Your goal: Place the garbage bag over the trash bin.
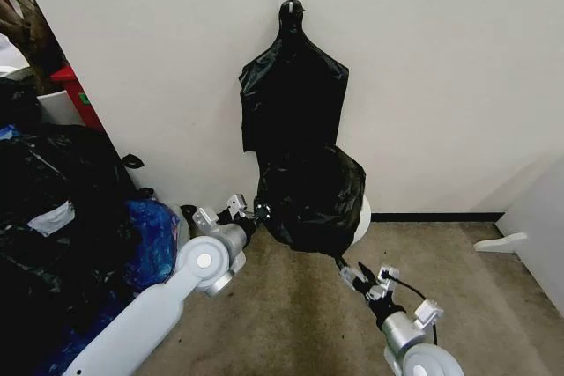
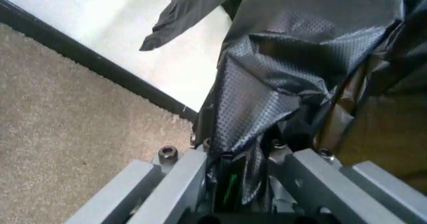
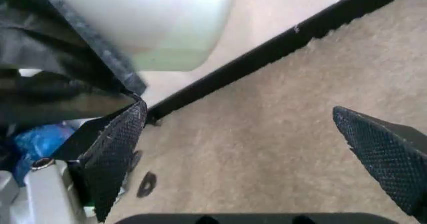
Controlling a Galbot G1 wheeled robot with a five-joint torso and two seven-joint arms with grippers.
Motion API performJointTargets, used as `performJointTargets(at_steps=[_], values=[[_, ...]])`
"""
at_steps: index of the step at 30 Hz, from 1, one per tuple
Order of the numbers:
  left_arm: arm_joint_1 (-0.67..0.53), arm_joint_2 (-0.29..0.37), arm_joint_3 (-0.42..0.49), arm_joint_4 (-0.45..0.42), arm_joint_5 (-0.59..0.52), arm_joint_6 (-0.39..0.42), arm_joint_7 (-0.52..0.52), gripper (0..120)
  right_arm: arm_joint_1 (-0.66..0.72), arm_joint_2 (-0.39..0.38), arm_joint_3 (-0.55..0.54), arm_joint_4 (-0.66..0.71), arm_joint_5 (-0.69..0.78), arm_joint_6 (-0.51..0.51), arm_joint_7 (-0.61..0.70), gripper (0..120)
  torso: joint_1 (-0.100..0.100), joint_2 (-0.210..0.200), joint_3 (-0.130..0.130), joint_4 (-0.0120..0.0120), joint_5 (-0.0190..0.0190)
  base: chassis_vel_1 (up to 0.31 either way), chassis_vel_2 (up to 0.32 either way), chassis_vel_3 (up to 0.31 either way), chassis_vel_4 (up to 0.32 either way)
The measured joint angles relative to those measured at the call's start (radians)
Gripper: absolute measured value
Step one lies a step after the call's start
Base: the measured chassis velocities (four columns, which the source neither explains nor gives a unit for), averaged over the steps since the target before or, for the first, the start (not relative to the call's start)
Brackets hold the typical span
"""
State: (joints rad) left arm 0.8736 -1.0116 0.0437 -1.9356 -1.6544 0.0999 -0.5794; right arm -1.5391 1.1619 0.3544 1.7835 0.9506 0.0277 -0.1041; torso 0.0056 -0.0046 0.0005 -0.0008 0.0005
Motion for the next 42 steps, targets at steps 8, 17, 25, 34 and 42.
performJointTargets(at_steps=[8,17,25,34,42], values=[[0.014,-0.007,-0.001,-0.005,0.023,0.006,-0.013,2,-0.033,-0.005,0.029,0.054,-0.102,0.054,-0.02,100,0.0,0.0,0.0,0.0004,-0.0003,0.0,0.0,0.0,0.0],[0.012,0.007,0.044,0.019,0.317,-0.04,0.034,2,-0.169,-0.011,0.082,0.118,-0.475,0.251,-0.117,100,0.0,0.0,0.0,0.0001,-0.0003,0.0,0.0,0.0,0.0],[0.069,0.006,0.08,0.055,0.562,-0.072,0.125,2,-0.248,-0.043,0.114,0.447,-0.506,0.2,0.048,100,0.0,0.0,0.0,0.0003,-0.0005,0.0,0.0,0.0,0.0],[0.078,0.007,0.187,0.11,0.736,-0.202,0.188,2,-0.02,-0.097,-0.131,0.651,-0.568,-0.047,0.296,100,0.0,0.0,0.0,0.0001,-0.0003,0.0,0.0,0.0,0.0],[0.053,0.0,0.23,0.122,0.819,-0.234,0.187,2,0.134,-0.115,-0.334,0.596,-0.371,-0.172,0.503,81,0.0,0.0,0.0,0.0002,-0.0002,0.0,0.0,0.0,0.0]])
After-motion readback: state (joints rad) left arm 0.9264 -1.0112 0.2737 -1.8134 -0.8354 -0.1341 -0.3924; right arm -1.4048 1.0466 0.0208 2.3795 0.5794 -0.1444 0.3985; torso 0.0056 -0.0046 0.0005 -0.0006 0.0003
